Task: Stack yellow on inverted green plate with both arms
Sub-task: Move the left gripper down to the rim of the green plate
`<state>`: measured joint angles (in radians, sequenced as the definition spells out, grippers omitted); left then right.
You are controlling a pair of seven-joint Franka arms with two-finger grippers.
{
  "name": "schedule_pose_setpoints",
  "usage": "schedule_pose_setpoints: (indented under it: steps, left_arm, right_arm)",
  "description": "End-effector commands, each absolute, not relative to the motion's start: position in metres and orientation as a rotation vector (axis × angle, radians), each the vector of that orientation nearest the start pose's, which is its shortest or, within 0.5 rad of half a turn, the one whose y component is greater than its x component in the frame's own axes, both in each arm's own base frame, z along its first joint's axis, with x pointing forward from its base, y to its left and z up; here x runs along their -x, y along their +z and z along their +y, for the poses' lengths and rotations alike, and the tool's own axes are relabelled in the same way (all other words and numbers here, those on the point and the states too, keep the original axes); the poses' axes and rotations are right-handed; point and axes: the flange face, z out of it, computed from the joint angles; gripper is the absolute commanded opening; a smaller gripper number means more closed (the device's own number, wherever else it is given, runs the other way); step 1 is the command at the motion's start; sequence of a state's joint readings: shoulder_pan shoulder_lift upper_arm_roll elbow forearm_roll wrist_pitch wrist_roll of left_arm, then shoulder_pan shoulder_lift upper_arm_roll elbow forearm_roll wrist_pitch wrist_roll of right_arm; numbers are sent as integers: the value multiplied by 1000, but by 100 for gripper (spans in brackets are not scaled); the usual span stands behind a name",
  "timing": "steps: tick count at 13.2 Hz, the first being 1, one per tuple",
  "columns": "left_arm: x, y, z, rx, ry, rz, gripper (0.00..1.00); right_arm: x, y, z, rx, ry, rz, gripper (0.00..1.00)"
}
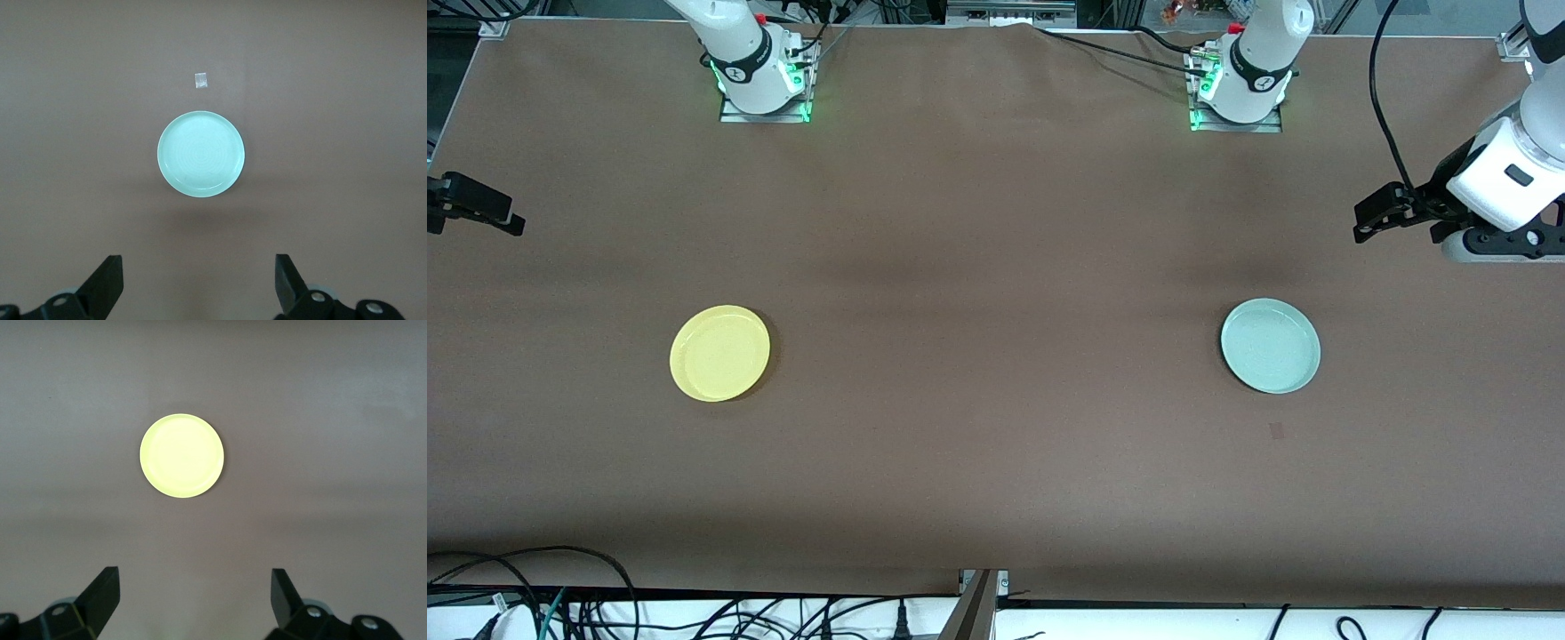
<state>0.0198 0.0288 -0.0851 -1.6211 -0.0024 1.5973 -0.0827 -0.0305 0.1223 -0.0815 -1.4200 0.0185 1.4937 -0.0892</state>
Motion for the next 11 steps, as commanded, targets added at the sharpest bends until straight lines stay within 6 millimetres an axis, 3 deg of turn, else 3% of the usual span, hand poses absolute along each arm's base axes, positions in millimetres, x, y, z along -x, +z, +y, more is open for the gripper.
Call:
schedule_pose_setpoints:
  steps: [1, 5, 8, 10, 11]
  left_arm:
    - [-568, 584, -38, 3144, 114, 4, 100]
    - [-584, 553, -31, 3115, 181, 122, 100]
    - [-624, 501, -3, 3077, 139, 187, 100]
    - [-646, 453, 4, 3063, 150, 437, 100]
    - [-655, 423, 20, 3055, 175, 520, 100]
  right_arm:
    - [-578, 621, -62, 3130, 85, 25, 100]
    - [-578, 620, -64, 3127, 84, 29, 100]
    - [-578, 620, -65, 3128, 84, 29, 100]
    - [-579, 618, -66, 3128, 89, 32, 100]
    - [-579, 617, -66, 3128, 91, 32, 100]
